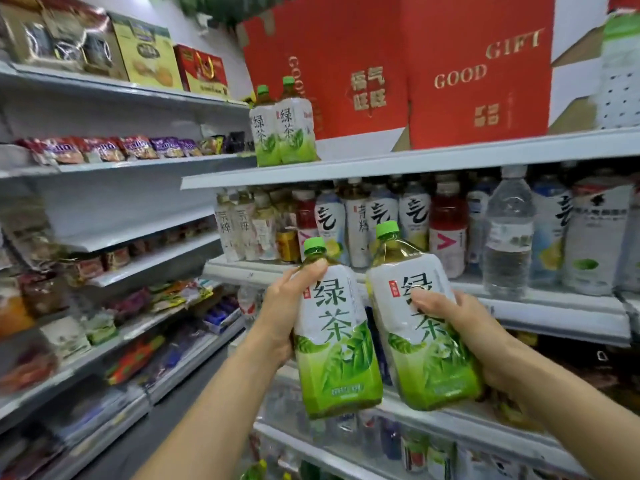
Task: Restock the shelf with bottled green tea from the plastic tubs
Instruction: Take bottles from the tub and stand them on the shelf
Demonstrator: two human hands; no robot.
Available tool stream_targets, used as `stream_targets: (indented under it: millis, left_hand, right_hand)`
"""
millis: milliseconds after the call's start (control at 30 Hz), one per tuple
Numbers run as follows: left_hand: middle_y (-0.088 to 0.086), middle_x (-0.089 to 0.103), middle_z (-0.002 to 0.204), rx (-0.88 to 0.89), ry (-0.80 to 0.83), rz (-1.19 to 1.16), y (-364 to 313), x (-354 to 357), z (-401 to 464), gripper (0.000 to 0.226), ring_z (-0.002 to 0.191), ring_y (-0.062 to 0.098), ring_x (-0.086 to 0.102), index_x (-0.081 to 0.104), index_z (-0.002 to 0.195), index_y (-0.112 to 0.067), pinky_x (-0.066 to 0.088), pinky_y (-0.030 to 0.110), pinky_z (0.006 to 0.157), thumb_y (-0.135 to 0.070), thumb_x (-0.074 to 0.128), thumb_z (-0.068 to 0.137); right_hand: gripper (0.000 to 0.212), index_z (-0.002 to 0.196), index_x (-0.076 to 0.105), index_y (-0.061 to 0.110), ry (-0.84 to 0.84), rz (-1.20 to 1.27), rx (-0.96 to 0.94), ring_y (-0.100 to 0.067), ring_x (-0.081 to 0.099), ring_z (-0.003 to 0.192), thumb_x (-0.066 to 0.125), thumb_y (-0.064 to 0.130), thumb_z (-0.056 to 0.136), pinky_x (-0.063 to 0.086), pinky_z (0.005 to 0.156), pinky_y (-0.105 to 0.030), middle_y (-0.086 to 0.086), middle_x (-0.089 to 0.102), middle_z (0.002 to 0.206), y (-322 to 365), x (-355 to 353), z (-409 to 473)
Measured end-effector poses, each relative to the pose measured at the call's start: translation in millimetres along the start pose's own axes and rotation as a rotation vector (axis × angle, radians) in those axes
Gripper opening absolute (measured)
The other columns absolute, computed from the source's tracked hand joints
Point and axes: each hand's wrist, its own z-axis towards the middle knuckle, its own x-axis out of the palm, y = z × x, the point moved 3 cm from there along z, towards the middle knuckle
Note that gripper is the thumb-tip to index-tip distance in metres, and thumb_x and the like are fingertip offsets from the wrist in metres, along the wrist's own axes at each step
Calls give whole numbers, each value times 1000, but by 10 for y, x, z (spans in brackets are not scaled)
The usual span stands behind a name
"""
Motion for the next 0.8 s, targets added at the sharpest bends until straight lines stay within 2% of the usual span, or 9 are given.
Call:
stream_targets:
  millis: [67, 200, 300, 367, 467, 500, 567, 667, 800]
  left_hand:
    - [27, 70, 115, 14, 39, 16, -205, -249, 249, 95, 104, 45, 69, 61, 129, 0, 60, 51, 83, -47, 87, 51]
    - [30, 68, 116, 20, 131, 59, -636, -779, 753, 102, 104, 48, 67, 59, 131, 1, 53, 64, 93, -50, 90, 48]
    - [28, 71, 113, 31, 176, 77, -982, -1152, 1104, 95, 94, 41, 70, 63, 126, 0, 55, 57, 91, -51, 85, 49]
    - [25, 73, 108, 50, 209, 83, -1193, -1353, 1339, 81, 87, 36, 72, 68, 118, -2, 59, 50, 83, -49, 84, 54]
    - [20, 75, 94, 88, 272, 76, -1466, -1587, 1650, 39, 73, 30, 73, 73, 101, -8, 61, 39, 65, -37, 78, 76]
    - [18, 75, 92, 92, 278, 59, -1536, -1654, 1747, 35, 72, 29, 73, 74, 99, -9, 60, 37, 63, -36, 76, 77]
    - [17, 75, 91, 96, 289, 19, -1670, -1757, 1940, 41, 73, 30, 73, 73, 101, -10, 59, 37, 65, -37, 79, 70]
    - [17, 75, 96, 122, 281, -12, -1843, -1855, 2190, 58, 78, 32, 73, 71, 113, -9, 58, 38, 67, -39, 84, 65]
    - [17, 75, 96, 158, 257, -38, -1999, -1934, 2413, 57, 75, 30, 73, 71, 113, -9, 59, 37, 63, -39, 81, 67]
  right_hand:
    - [53, 106, 68, 6, -28, -18, -35, -28, 75, 74, 75, 37, 64, 58, 57, -33, -16, 76, 91, 32, 290, 218]
    - [48, 104, 68, 7, -130, -11, -113, -27, 75, 74, 72, 35, 66, 59, 59, -32, -14, 77, 90, 121, 851, 689]
    - [54, 107, 68, 6, -170, -8, -169, -28, 74, 75, 76, 36, 63, 59, 62, -36, -15, 76, 92, 286, 1240, 1073]
    - [57, 109, 66, 5, -188, 5, -205, -28, 73, 73, 77, 37, 63, 59, 61, -36, -15, 76, 91, 436, 1466, 1333]
    - [57, 109, 66, 3, -216, 35, -283, -24, 71, 66, 75, 38, 65, 58, 58, -34, -12, 74, 83, 698, 1765, 1745]
    - [57, 110, 67, 3, -232, 39, -309, -23, 71, 66, 75, 39, 67, 58, 59, -34, -11, 74, 82, 799, 1848, 1878]
    - [60, 113, 66, 2, -262, 35, -359, -24, 73, 72, 75, 41, 68, 60, 64, -36, -12, 75, 89, 1014, 1978, 2149]
    - [80, 124, 61, 6, -298, 3, -440, -32, 73, 92, 82, 50, 60, 60, 78, -48, -17, 74, 107, 1337, 2131, 2535]
    - [67, 120, 59, 12, -375, -39, -575, -26, 74, 92, 81, 44, 66, 61, 77, -45, -11, 74, 106, 1697, 2211, 2974]
